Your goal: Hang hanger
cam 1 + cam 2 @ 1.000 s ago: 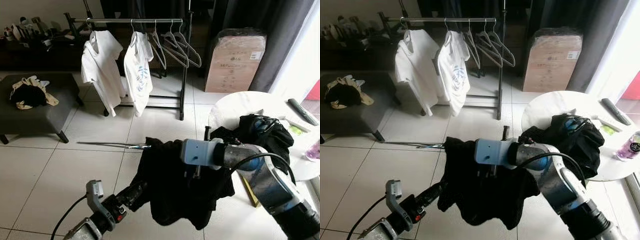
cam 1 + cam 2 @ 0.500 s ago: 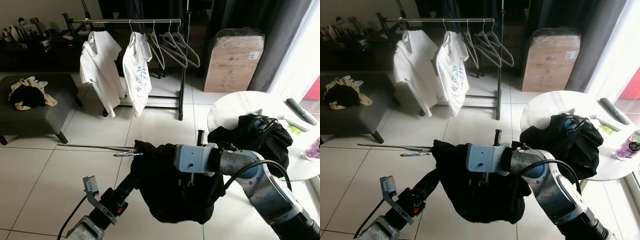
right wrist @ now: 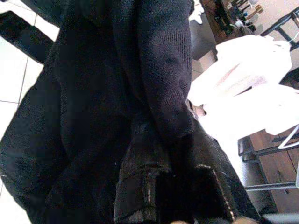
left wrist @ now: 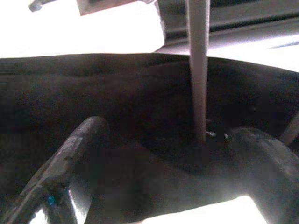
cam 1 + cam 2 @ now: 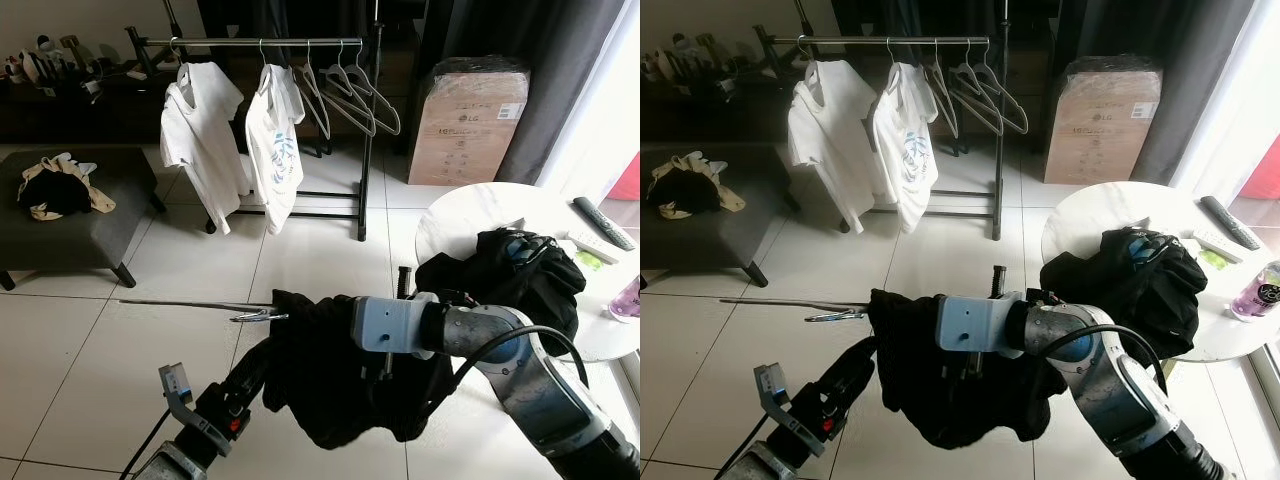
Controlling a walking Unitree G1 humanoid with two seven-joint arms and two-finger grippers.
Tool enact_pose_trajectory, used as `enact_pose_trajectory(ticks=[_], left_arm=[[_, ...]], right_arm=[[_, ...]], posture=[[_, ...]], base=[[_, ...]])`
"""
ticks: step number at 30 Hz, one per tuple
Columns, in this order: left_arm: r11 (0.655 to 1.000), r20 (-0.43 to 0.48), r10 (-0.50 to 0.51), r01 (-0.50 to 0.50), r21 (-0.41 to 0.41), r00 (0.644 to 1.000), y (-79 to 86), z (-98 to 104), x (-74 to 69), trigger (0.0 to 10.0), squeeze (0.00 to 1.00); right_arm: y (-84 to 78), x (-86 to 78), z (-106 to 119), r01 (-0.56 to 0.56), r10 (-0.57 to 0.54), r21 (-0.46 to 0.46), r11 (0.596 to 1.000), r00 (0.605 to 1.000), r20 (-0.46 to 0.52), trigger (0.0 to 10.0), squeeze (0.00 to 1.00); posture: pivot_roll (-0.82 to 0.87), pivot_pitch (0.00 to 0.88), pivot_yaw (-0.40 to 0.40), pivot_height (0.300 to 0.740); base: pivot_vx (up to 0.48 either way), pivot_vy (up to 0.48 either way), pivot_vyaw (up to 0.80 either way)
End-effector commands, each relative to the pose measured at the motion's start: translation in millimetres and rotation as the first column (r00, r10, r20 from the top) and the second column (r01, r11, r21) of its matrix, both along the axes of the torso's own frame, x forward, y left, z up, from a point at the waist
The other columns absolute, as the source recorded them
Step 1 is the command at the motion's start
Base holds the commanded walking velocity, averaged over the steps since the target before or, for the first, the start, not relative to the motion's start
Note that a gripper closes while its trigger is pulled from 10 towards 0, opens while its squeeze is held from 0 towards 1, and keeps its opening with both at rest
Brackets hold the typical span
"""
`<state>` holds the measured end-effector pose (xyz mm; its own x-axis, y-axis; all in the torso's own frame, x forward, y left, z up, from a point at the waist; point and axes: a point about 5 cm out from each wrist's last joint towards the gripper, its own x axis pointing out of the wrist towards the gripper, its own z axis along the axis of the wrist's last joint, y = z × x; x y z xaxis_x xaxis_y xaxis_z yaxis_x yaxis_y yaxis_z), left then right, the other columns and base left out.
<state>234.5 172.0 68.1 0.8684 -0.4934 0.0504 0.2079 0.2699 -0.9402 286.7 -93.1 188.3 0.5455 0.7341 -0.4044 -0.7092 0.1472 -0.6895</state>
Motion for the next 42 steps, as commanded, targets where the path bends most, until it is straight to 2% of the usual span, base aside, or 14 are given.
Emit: enact_pose_trajectory(ticks=[1, 11, 14, 20, 23, 24, 29, 36, 37, 38, 39, 40, 41, 42], left_arm=[[0.999, -0.064, -0.019, 0.021, 0.032, 0.998, 0.0, -6.0, 1.7, 10.0, 0.0], [0.986, -0.122, -0.119, 0.132, 0.105, 0.985, -7.0, -4.8, 10.1, 10.0, 0.0], [0.961, -0.164, -0.174, 0.204, 0.186, 0.971, -11.1, -8.5, 10.6, 10.0, 0.0], [0.944, -0.258, -0.135, 0.203, 0.26, 0.957, -8.8, -15.1, 19.8, 10.0, 0.0], [0.936, -0.303, -0.102, 0.195, 0.293, 0.948, -7.0, -21.5, 22.6, 10.0, 0.0], [0.915, -0.357, -0.073, 0.205, 0.348, 0.931, -6.5, -28.1, 23.9, 10.0, 0.0], [0.868, -0.485, 0.036, 0.213, 0.449, 0.874, -4.4, -43.2, 29.0, 10.0, 0.0], [0.823, -0.521, 0.161, 0.178, 0.54, 0.838, 3.2, -43.8, 37.4, 10.0, 0.0], [0.791, -0.522, 0.235, 0.151, 0.593, 0.82, 10.6, -44.3, 39.2, 10.0, 0.0], [0.791, -0.522, 0.235, 0.151, 0.593, 0.82, 10.6, -44.3, 39.2, 10.0, 0.0], [0.764, -0.518, 0.286, 0.135, 0.632, 0.806, 16.3, -44.1, 39.8, 10.0, 0.0], [0.74, -0.52, 0.352, 0.109, 0.664, 0.779, 24.5, -46.8, 39.8, 10.0, 0.0], [0.74, -0.52, 0.352, 0.109, 0.664, 0.779, 24.5, -46.8, 39.8, 10.0, 0.0], [0.7, -0.517, 0.417, 0.099, 0.708, 0.748, 33.3, -50.0, 38.8, 10.0, 0.0]], right_arm=[[9.2, -8.0, 11.2, -0.06, 0.06, 0.017, 0.998, 0.997, 0.038, 10.0, 0.0], [15.1, -16.7, 7.9, -0.09, 0.09, 0.002, 0.996, 0.996, 0.028, 10.0, 0.0], [20.3, -20.1, 8.7, -0.109, 0.109, 0.008, 0.994, 0.994, 0.027, 10.0, 0.0], [26.2, -24.2, 10.4, -0.13, 0.13, 0.013, 0.991, 0.991, 0.028, 10.0, 0.0], [26.7, -25.0, 11.2, -0.135, 0.135, 0.01, 0.991, 0.99, 0.028, 10.0, 0.0], [26.7, -25.6, 12.0, -0.137, 0.137, 0.008, 0.991, 0.99, 0.028, 10.0, 0.0], [26.7, -26.4, 14.6, -0.141, 0.14, 0.004, 0.99, 0.99, 0.029, 10.0, 0.0], [26.7, -25.1, 18.2, -0.139, 0.139, 0.007, 0.99, 0.99, 0.036, 10.0, 0.0], [25.8, -24.2, 19.1, -0.136, 0.136, 0.005, 0.991, 0.99, 0.039, 10.0, 0.0], [25.8, -24.2, 19.1, -0.136, 0.136, 0.005, 0.991, 0.99, 0.039, 10.0, 0.0], [24.8, -23.3, 19.9, -0.133, 0.132, 0.002, 0.991, 0.99, 0.042, 10.0, 0.0], [24.0, -22.4, 20.3, -0.129, 0.129, 0.001, 0.992, 0.991, 0.043, 10.0, 0.0], [24.0, -22.4, 20.3, -0.129, 0.129, 0.001, 0.992, 0.991, 0.043, 10.0, 0.0], [22.8, -21.8, 20.1, -0.126, 0.126, -0.004, 0.992, 0.991, 0.043, 10.0, 0.0]], posture=[[-0.07, 0.157, 0.034, 0.74], [-0.07, 0.16, 0.035, 0.74], [-0.08, 0.161, 0.037, 0.74], [-0.07, 0.161, 0.039, 0.74], [-0.08, 0.162, 0.038, 0.74], [-0.08, 0.162, 0.039, 0.74], [-0.08, 0.162, 0.039, 0.74], [-0.08, 0.164, 0.04, 0.74], [-0.08, 0.166, 0.04, 0.74], [-0.08, 0.166, 0.04, 0.74], [-0.07, 0.166, 0.04, 0.74], [-0.07, 0.167, 0.041, 0.74], [-0.07, 0.167, 0.041, 0.74], [-0.07, 0.168, 0.041, 0.74]], base=[[0.0, 0.0, 0.0], [0.0, 0.0, 0.0], [0.0, 0.0, 0.0], [0.0, 0.0, 0.0], [0.0, 0.0, 0.0], [0.0, 0.0, 0.0], [0.0, 0.0, 0.0], [0.0, 0.0, 0.0], [0.0, 0.0, 0.0], [0.0, 0.0, 0.0], [0.0, 0.0, 0.0], [0.0, 0.0, 0.0], [0.0, 0.0, 0.0], [0.0, 0.0, 0.0]])
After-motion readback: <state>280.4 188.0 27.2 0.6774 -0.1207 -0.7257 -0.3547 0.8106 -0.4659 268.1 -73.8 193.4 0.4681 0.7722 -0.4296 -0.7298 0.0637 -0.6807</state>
